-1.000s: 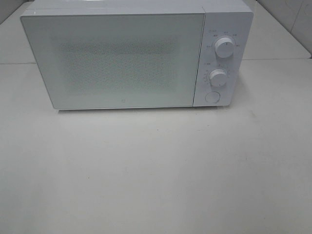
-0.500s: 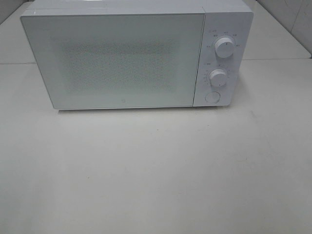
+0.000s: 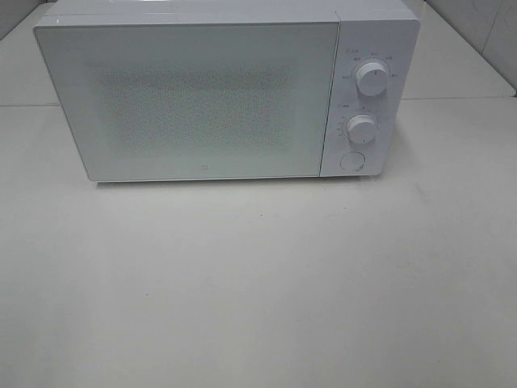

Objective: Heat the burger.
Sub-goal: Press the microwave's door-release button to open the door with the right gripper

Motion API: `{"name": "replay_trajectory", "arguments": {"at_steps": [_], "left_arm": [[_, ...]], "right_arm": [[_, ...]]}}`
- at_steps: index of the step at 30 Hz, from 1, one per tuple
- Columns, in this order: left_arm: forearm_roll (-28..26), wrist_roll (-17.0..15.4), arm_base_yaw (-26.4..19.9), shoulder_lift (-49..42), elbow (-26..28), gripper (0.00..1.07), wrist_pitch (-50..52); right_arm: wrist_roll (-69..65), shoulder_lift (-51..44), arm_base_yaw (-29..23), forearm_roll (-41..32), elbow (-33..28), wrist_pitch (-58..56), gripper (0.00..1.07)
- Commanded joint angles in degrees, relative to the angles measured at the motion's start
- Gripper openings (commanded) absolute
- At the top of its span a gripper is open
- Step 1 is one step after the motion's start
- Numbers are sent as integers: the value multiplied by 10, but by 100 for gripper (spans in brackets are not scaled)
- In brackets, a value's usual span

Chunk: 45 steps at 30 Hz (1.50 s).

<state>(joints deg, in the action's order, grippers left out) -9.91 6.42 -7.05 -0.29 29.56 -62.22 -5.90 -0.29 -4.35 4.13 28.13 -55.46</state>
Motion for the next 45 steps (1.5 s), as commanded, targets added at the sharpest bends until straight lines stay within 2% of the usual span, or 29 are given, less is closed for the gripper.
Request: {"name": "replay_trajectory", "arguments": {"at_steps": [1, 11, 19, 21, 30, 34, 37, 39, 45], "left_arm": [[-3, -2, -1, -10, 1, 98, 7], [-3, -2, -1, -10, 1, 98, 7], [-3, -2, -1, -10, 1, 98, 7], [-3, -2, -1, -10, 1, 98, 7], [-3, -2, -1, -10, 1, 98, 7], [-3, -2, -1, -10, 1, 98, 7], [-3, -2, -1, -10, 1, 98, 7], [-3, -2, -1, -10, 1, 98, 7], [-3, -2, -1, -10, 1, 98, 7]], "right_arm": [[1, -14, 3, 3, -1, 4, 77], [1, 21, 3, 7, 28, 31, 76], [3, 124, 3, 7, 23, 131, 76], [5, 176, 3, 7, 23, 184, 76], [5, 264, 3, 8, 23, 282, 76], [5, 334, 3, 15, 23, 381, 76], [5, 349, 3, 17, 23, 391, 76], [5, 409, 3, 19, 23, 433, 76], [5, 499, 3, 24, 23, 520, 76]]}}
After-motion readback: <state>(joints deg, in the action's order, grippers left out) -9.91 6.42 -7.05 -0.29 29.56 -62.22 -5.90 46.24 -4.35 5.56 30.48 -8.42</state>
